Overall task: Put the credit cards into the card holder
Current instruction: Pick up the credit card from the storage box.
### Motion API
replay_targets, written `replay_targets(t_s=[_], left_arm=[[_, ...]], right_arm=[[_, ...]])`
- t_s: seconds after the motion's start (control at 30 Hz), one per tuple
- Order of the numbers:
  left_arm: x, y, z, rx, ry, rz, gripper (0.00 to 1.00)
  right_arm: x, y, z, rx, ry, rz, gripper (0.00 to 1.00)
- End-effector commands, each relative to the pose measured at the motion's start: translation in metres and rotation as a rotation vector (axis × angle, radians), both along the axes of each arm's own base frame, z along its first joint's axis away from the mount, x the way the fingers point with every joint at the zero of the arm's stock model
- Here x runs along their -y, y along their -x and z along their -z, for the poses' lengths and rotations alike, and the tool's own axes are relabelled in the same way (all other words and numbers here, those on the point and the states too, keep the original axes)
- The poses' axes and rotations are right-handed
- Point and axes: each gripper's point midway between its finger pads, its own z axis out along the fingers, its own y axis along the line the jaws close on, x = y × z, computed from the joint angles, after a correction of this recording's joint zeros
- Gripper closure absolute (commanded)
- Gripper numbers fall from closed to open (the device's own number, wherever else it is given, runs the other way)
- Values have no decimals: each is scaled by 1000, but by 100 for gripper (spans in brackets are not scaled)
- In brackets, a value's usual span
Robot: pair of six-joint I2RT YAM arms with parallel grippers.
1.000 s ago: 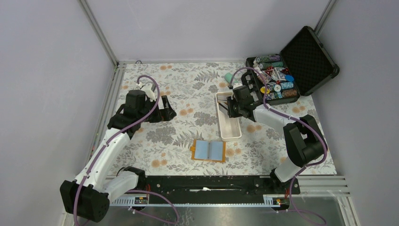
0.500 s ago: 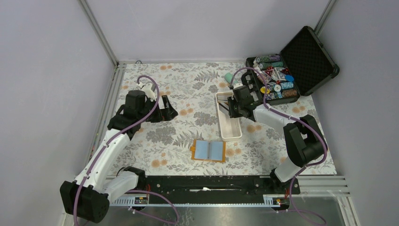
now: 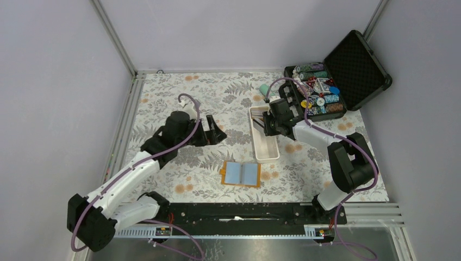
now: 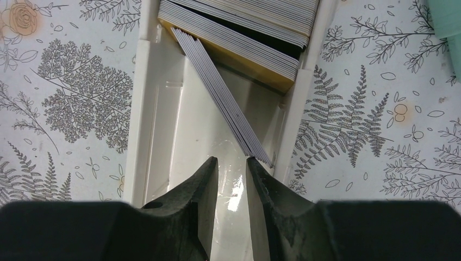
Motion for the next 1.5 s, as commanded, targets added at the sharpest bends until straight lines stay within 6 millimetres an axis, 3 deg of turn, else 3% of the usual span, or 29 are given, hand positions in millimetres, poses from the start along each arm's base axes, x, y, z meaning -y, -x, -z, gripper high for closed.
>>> replay_targets(t_s=[0.0,0.33,0.6,0.9,1.13,1.47], left_arm=[[37,-11,-7,18,119,-28,1],[118,-6,28,-64,151,63,1],[153,-4,54,-114,160,85,7],[164,-12,87,-146,79,56,14],[168,-20,108,-159,5,23,33],[173,-30,122,-157,-31,-7,39]], right_arm=[[-12,-15,-23,70,-60,-38,68],[-17,-13,-26,77,-89,-59,71],[-23,-7,-30,81,-122,-95,72],[-23,-6,-24,66,-119,-96,73],[-25,-8,-21,60,-116,-106,73],[-22,-6,-14,41,-89,-108,73]])
